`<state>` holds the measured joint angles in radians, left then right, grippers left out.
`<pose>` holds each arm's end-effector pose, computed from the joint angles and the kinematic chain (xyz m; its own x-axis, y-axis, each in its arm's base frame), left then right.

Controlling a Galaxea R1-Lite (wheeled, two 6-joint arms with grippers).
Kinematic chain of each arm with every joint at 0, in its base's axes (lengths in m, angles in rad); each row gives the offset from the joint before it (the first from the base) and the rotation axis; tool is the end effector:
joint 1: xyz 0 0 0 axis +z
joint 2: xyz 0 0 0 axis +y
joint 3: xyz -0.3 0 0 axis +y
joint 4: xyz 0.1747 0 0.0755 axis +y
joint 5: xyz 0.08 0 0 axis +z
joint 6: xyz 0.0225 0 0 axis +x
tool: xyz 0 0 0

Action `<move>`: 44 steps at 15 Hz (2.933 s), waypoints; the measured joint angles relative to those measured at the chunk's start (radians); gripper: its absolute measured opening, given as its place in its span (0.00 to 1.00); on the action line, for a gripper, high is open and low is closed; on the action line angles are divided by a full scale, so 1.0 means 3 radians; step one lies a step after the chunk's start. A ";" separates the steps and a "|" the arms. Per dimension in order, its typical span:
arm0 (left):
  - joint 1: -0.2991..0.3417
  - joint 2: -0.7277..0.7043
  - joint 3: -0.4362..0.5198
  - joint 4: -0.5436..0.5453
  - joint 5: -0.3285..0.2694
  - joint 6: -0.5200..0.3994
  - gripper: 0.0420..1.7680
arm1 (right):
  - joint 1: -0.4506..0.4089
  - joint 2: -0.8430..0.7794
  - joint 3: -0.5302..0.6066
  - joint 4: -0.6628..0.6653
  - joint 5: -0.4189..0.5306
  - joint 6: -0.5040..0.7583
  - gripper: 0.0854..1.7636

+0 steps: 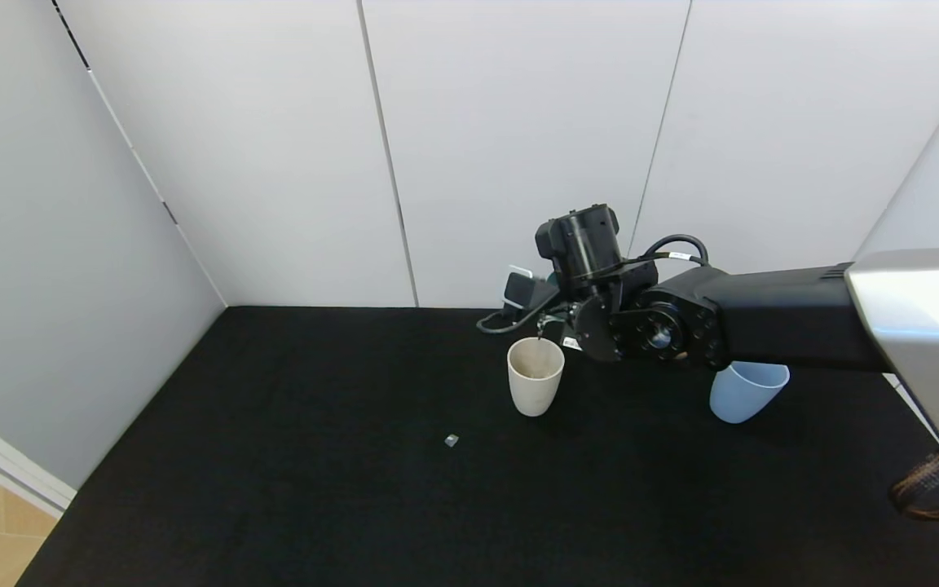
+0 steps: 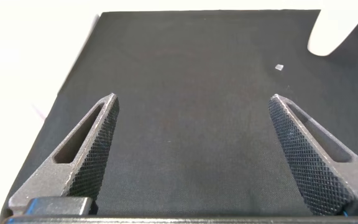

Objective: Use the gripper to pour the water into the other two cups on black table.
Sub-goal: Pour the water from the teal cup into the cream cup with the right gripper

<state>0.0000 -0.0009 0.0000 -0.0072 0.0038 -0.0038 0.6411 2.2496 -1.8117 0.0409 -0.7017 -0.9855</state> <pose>-0.0229 0.0001 0.0762 1.0000 0.0038 0.0081 -0.0038 1.0000 -0.0038 0.3812 0.2664 0.1830 0.9293 -0.1119 -0.3519 -0.3065 0.2978 -0.9041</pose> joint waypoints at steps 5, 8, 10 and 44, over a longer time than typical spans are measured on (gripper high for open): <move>0.0000 0.0000 0.0000 0.0000 0.0001 -0.0001 0.97 | 0.0025 0.0021 -0.0011 -0.0019 -0.0121 -0.0178 0.66; 0.0000 0.0000 0.0000 0.0000 0.0001 -0.0001 0.97 | 0.0028 0.0022 -0.0014 -0.0018 -0.0127 -0.0215 0.66; 0.0000 0.0000 0.0000 0.0000 0.0001 -0.0001 0.97 | 0.0035 0.0022 -0.0011 -0.0020 -0.0142 -0.0248 0.66; 0.0001 0.0000 0.0000 0.0000 0.0000 0.0000 0.97 | 0.0048 0.0014 0.0077 0.0255 0.0057 0.1148 0.66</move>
<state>0.0004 -0.0009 0.0000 -0.0072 0.0038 -0.0038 0.6555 2.2538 -1.7887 0.1172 -0.6845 -0.6411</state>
